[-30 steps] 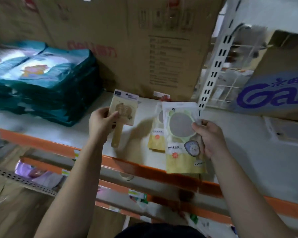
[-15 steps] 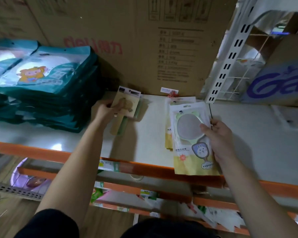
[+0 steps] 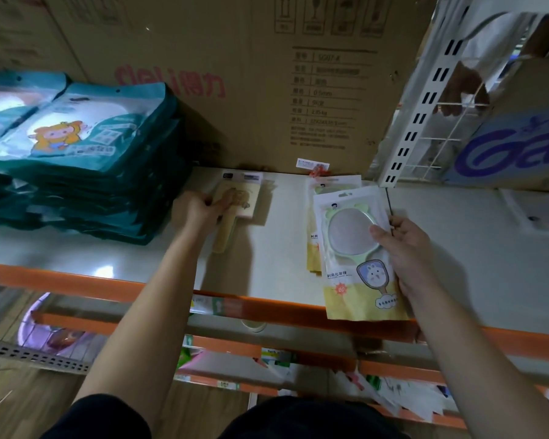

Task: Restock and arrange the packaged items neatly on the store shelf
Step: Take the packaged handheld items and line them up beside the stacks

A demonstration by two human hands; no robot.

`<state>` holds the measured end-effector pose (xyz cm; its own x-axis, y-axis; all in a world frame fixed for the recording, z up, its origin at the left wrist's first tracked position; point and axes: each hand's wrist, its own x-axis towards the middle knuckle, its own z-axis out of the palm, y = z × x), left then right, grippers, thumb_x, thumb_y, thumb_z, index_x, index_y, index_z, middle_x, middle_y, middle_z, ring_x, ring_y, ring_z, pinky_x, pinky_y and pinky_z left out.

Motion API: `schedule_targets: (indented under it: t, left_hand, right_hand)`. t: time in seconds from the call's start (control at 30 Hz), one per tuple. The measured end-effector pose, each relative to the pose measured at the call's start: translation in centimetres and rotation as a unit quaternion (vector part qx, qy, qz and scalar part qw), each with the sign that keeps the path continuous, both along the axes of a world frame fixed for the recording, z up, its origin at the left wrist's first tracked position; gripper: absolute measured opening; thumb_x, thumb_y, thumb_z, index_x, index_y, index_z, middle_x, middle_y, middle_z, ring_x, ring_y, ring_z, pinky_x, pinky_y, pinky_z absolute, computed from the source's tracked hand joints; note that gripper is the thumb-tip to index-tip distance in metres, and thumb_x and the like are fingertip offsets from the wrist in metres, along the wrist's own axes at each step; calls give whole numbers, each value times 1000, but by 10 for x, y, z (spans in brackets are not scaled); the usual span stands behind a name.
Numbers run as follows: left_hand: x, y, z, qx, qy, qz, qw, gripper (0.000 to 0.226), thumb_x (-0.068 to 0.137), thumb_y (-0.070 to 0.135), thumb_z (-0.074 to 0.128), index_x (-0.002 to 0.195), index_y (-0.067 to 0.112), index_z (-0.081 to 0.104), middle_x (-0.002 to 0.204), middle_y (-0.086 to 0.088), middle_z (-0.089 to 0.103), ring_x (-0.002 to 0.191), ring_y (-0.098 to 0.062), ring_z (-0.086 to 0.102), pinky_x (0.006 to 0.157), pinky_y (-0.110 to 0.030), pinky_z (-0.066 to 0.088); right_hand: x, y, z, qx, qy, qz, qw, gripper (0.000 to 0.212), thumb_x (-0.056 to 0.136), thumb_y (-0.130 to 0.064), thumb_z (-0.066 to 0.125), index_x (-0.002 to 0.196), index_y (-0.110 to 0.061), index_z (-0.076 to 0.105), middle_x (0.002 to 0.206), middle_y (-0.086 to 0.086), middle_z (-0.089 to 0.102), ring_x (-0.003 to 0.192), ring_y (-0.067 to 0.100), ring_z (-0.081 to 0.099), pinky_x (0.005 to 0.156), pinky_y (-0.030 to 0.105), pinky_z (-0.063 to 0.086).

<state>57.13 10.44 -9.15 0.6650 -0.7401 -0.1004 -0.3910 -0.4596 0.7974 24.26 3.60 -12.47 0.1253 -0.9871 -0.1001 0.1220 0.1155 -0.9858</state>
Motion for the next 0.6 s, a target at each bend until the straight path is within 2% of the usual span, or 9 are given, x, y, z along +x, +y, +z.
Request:
schedule_targets:
  t: [0.07, 0.17, 0.27, 0.4, 0.47, 0.53, 0.6]
  left_hand:
    - [0, -4, -2, -3, 17, 10, 1000, 34, 89, 40, 66, 88, 6, 62, 77, -9, 62, 61, -16, 53, 54, -20, 40]
    - [0, -8, -5, 3, 23, 32, 999, 34, 88, 42, 66, 87, 8, 60, 76, -5, 60, 59, -12, 50, 49, -19, 35]
    - [0, -10, -6, 9, -4, 43, 999, 39, 85, 48, 67, 68, 16, 54, 64, 0, 55, 54, -11, 48, 44, -19, 34]
    - [-1, -11, -9, 11, -20, 50, 998, 40, 84, 51, 67, 69, 16, 54, 72, -6, 60, 63, -18, 54, 55, -28, 41]
    - [-1, -11, -9, 21, -51, 63, 996, 42, 82, 54, 67, 66, 18, 53, 72, -6, 60, 61, -17, 53, 54, -29, 39]
    - [-3, -11, -6, 41, -71, 76, 994, 42, 84, 54, 65, 79, 13, 60, 80, -7, 60, 58, -13, 48, 49, -25, 32]
    - [-8, -9, -3, 64, -129, 72, 987, 45, 88, 52, 61, 101, 9, 64, 103, -10, 59, 72, -16, 53, 56, -26, 39]
  right_hand:
    - [0, 0, 0, -2, 0, 1, 1000, 30, 82, -11, 74, 109, -9, 61, 92, 2, 76, 80, 20, 74, 58, 24, 56]
    - [-1, 2, 0, -4, -8, 7, 1000, 28, 82, -11, 74, 107, -10, 62, 91, 3, 76, 78, 20, 74, 57, 24, 55]
    - [-2, 3, 0, -7, -14, 9, 1000, 26, 82, -11, 74, 105, -11, 62, 91, 4, 76, 78, 19, 74, 58, 24, 55]
    - [-1, 2, -1, -1, -13, 8, 1000, 31, 81, -12, 74, 109, -8, 61, 94, 5, 76, 81, 22, 74, 58, 26, 56]
    - [-1, 2, 0, 4, -15, 11, 1000, 30, 82, -12, 73, 108, -8, 60, 94, 5, 75, 81, 23, 73, 58, 27, 56]
    - [0, 3, 1, 7, -20, 11, 1000, 25, 83, -10, 72, 105, -10, 61, 92, 4, 76, 80, 22, 73, 58, 26, 56]
    - [0, 3, 3, 9, -16, 2, 1000, 22, 83, -10, 72, 103, -11, 62, 89, 3, 76, 78, 19, 73, 59, 25, 56]
